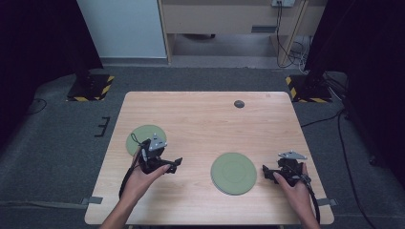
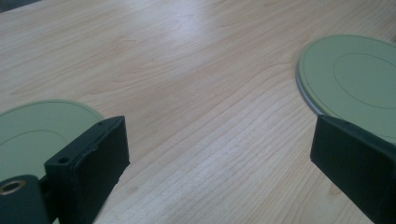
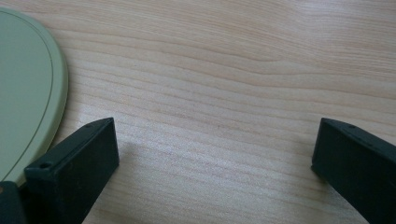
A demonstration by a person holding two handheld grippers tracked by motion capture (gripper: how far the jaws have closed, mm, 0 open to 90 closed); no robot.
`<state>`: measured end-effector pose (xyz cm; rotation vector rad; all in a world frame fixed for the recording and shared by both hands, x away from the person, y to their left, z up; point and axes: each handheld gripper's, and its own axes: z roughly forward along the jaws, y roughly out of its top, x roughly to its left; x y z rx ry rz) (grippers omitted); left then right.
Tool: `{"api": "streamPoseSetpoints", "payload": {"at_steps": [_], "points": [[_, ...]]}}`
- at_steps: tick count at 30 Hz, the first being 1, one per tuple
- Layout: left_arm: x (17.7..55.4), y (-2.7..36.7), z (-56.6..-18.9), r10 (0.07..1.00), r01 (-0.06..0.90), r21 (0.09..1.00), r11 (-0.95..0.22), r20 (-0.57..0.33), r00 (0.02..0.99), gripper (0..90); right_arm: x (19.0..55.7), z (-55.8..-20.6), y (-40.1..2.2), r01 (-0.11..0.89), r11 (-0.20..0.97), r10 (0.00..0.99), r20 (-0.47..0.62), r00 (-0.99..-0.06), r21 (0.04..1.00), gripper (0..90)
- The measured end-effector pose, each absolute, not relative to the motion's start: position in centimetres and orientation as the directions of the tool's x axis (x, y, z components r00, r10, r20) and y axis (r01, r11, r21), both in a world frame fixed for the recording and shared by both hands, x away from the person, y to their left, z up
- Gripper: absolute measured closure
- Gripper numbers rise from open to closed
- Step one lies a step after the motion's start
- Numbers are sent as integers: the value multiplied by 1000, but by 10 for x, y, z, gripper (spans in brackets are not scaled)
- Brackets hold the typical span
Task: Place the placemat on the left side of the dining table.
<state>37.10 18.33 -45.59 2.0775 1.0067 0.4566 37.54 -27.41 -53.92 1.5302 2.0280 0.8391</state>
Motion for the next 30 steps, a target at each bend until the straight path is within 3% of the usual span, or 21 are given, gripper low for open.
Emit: {"api": "streamPoseSetpoints", "payload": {"at_steps": [30], "points": [[361, 161, -511, 759, 556, 698, -452, -26, 650, 39, 375, -539, -275, 678, 199, 960, -3, -278, 708, 9]]}}
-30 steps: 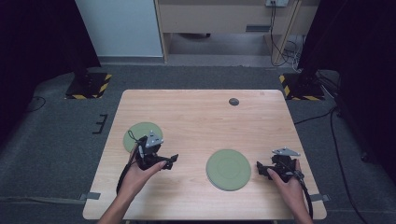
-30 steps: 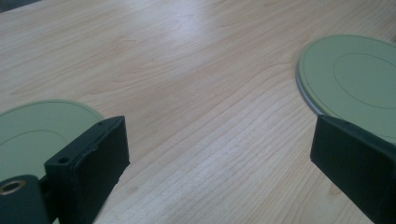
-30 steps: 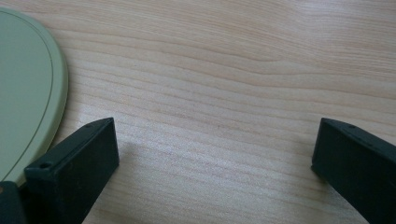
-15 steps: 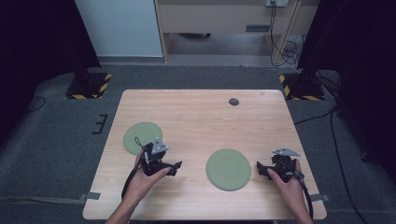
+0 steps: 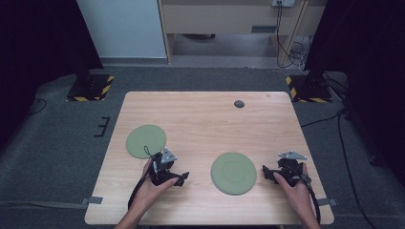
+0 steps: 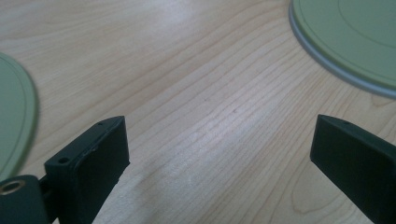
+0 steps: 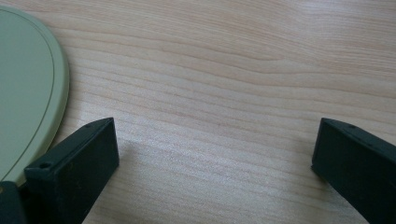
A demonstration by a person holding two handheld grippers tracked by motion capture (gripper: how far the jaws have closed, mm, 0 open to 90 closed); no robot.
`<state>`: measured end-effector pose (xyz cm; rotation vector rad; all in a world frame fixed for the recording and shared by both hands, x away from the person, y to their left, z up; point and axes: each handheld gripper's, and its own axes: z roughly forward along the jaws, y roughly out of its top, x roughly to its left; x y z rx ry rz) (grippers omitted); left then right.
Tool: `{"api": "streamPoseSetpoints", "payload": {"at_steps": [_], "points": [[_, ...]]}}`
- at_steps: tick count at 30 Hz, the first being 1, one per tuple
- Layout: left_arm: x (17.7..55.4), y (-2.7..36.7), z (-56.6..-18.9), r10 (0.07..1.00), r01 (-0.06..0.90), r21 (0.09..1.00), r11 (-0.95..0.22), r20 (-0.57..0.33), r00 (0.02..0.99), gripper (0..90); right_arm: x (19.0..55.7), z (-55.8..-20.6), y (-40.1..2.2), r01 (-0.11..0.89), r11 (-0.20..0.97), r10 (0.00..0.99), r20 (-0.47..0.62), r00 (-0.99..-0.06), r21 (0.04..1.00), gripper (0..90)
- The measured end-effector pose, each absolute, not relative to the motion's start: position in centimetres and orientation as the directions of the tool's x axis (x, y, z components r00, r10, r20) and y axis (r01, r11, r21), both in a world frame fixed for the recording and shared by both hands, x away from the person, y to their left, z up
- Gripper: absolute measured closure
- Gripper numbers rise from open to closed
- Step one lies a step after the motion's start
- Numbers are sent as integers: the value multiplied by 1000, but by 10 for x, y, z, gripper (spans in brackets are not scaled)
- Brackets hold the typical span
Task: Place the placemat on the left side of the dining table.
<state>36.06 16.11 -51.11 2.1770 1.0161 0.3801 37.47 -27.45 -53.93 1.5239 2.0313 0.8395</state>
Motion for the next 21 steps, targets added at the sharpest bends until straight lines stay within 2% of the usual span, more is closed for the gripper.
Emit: {"api": "streamPoseSetpoints", "payload": {"at_steps": [12, 21], "points": [[365, 138, -531, 738, 549, 679, -487, -16, 675, 36, 375, -539, -275, 678, 198, 961, -3, -278, 708, 9], [369, 132, -536, 743, 532, 701, -475, -5, 670, 11, 374, -539, -275, 677, 200, 960, -4, -280, 708, 9]]}}
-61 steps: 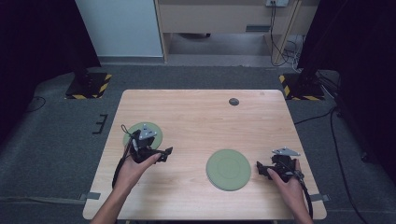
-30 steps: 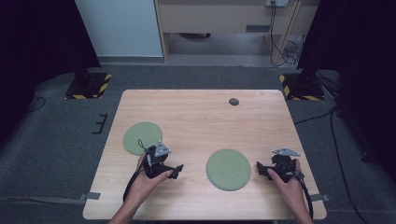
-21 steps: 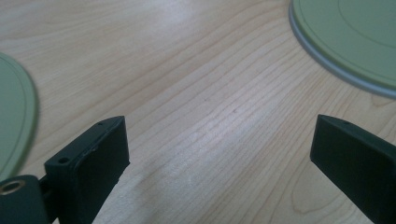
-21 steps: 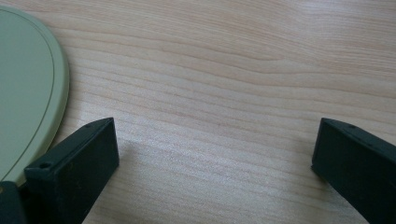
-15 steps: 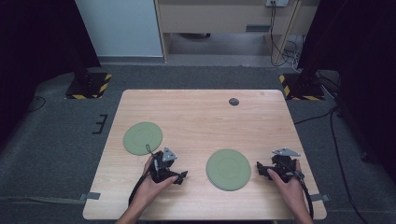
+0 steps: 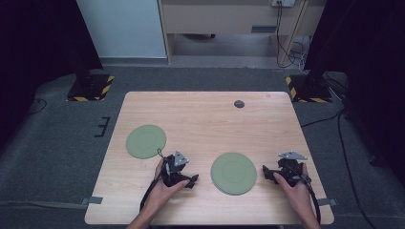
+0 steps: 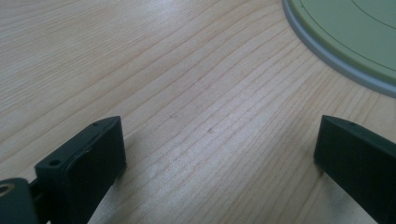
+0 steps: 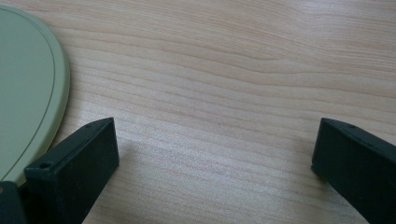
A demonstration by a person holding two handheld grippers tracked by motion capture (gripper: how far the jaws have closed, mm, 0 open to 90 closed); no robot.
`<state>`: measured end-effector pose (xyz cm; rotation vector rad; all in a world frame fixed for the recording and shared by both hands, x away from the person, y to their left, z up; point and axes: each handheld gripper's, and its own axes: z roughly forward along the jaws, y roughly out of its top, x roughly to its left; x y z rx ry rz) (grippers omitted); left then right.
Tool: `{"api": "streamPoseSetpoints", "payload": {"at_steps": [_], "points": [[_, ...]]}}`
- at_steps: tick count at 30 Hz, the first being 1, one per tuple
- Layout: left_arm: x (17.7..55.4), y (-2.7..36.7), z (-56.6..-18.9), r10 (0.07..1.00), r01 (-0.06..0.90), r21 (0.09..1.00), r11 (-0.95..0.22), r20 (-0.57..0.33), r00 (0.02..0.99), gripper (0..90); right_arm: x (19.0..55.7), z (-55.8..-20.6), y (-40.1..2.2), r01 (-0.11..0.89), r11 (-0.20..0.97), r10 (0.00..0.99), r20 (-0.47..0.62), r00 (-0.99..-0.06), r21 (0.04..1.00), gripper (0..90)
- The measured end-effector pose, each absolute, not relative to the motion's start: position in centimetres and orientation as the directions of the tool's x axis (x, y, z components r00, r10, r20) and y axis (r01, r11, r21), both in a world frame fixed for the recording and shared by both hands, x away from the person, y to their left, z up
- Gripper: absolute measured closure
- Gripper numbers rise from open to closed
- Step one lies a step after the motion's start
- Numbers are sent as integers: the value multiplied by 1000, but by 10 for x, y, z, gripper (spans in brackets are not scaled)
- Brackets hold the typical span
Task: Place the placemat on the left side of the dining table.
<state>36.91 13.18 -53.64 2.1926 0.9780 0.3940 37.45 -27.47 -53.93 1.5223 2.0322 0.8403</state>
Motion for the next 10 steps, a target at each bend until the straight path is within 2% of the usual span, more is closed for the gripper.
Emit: {"api": "streamPoseSetpoints", "payload": {"at_steps": [10], "points": [[369, 131, -537, 748, 536, 698, -475, -1, 664, 0, 374, -539, -275, 676, 201, 960, -5, -280, 709, 9]]}}
